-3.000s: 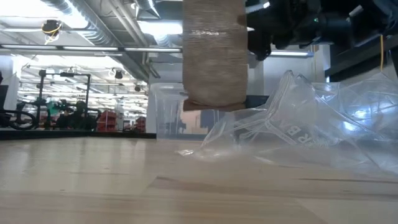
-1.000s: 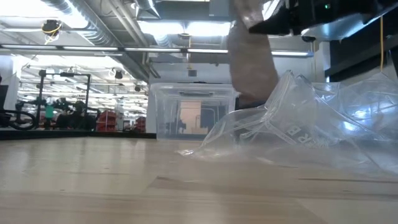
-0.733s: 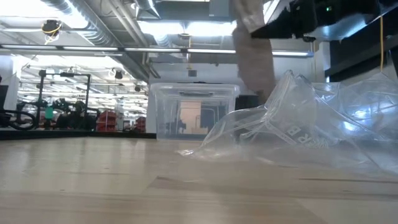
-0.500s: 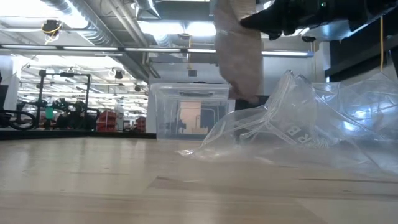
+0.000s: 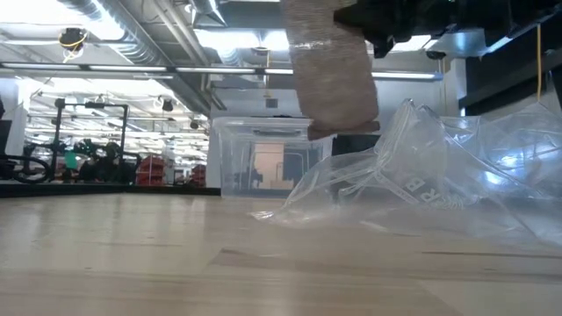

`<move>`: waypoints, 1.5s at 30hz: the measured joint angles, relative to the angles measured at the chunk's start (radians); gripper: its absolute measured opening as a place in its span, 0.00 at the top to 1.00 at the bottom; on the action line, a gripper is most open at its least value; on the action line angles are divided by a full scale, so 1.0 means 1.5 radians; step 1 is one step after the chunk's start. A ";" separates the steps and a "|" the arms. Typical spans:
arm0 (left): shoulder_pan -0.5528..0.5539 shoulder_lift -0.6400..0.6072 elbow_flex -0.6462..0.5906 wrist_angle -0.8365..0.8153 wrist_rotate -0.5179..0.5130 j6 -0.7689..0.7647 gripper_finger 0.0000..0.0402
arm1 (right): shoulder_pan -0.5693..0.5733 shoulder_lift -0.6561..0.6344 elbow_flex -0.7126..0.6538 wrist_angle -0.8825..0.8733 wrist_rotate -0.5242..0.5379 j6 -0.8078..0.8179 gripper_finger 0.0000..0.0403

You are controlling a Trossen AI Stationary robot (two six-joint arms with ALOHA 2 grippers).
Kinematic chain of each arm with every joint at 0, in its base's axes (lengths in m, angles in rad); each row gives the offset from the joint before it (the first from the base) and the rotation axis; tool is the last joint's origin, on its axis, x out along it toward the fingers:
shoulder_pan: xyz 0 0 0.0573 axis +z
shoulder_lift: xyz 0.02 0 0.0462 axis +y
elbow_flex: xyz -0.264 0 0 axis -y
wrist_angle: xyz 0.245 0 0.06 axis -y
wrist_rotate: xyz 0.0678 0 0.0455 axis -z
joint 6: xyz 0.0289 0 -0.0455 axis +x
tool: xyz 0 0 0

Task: Roll bandage
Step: Roll the brown bandage

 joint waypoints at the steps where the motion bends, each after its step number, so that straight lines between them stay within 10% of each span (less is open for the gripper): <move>1: 0.000 0.000 0.000 0.000 0.000 -0.005 0.95 | 0.000 0.000 0.000 0.000 0.000 0.003 0.76; 9: -0.001 0.000 0.000 -0.003 0.000 -0.008 0.95 | 0.000 -0.022 0.000 -0.042 -0.001 -0.035 0.50; 18: -0.001 0.000 0.000 -0.002 0.000 0.001 0.95 | 0.000 -0.078 -0.003 -0.236 -0.005 -0.043 0.46; 27: -0.001 0.000 0.000 -0.004 0.032 -0.012 0.95 | 0.000 0.036 -0.036 -0.051 -0.021 -0.063 0.47; 32: -0.007 0.000 0.000 -0.012 0.034 -0.025 0.95 | 0.000 0.073 -0.037 -0.005 -0.058 -0.099 0.60; 37: -0.013 0.000 0.000 -0.010 0.033 -0.027 0.95 | 0.000 0.064 -0.035 -0.006 -0.090 -0.128 0.95; 45: -0.010 -0.038 0.000 -0.006 -0.011 0.006 0.95 | 0.066 0.034 0.010 -0.105 -0.054 -0.156 0.98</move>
